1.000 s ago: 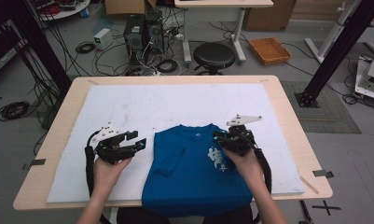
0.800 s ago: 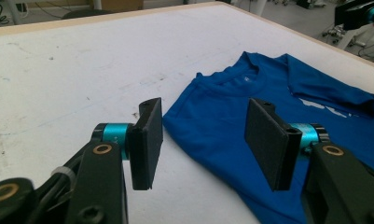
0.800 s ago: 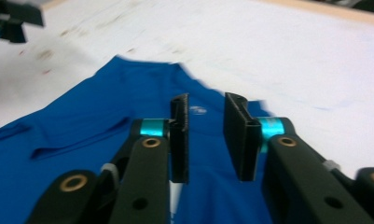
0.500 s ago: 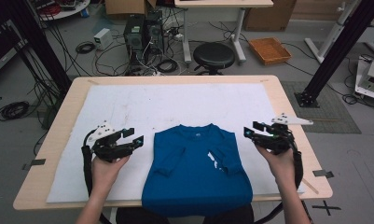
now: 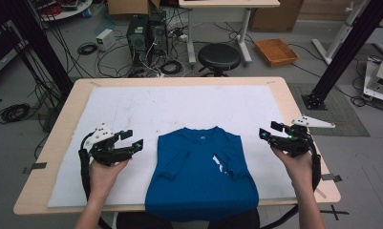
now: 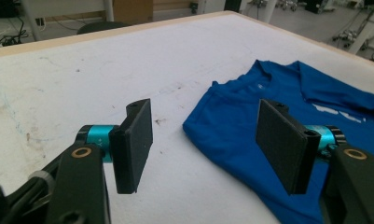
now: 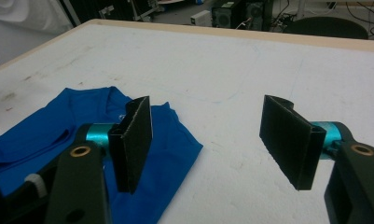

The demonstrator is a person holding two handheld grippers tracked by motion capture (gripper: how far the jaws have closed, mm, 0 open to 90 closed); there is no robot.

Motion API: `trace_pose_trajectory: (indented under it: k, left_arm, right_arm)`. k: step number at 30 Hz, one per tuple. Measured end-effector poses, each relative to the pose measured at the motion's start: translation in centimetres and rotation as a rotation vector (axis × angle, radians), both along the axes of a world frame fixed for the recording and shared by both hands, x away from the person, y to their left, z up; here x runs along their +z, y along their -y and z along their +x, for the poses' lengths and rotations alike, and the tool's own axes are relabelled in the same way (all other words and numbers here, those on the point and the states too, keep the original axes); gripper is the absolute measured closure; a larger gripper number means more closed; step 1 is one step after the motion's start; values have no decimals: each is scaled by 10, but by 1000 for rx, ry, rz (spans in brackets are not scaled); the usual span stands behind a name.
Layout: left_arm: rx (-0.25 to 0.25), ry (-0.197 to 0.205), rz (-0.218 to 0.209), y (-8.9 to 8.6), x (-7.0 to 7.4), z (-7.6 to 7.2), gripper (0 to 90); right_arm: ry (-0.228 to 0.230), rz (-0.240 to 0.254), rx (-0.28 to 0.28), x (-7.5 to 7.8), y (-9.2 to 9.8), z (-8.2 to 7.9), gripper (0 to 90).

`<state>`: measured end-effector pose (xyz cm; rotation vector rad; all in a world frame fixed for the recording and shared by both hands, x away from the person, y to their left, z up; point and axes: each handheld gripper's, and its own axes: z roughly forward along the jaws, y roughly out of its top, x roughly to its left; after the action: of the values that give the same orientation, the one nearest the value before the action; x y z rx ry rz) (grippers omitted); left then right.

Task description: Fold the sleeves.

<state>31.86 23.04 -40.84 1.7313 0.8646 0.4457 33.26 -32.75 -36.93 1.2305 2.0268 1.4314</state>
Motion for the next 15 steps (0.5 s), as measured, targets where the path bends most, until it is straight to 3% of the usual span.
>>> trace_pose_trajectory:
  k: [1, 5, 15]
  left_arm:
    - [-3, 19, 22, 1, 0, -3, 368]
    - [-4, 40, 42, 3, 2, -6, 353]
    - [3, 19, 49, 2, 0, -2, 345]
  right_arm:
    - [2, 3, -1, 1, 0, 0, 338]
    - [3, 12, -7, 2, 1, 0, 323]
    - [4, 22, -18, 3, 9, -5, 317]
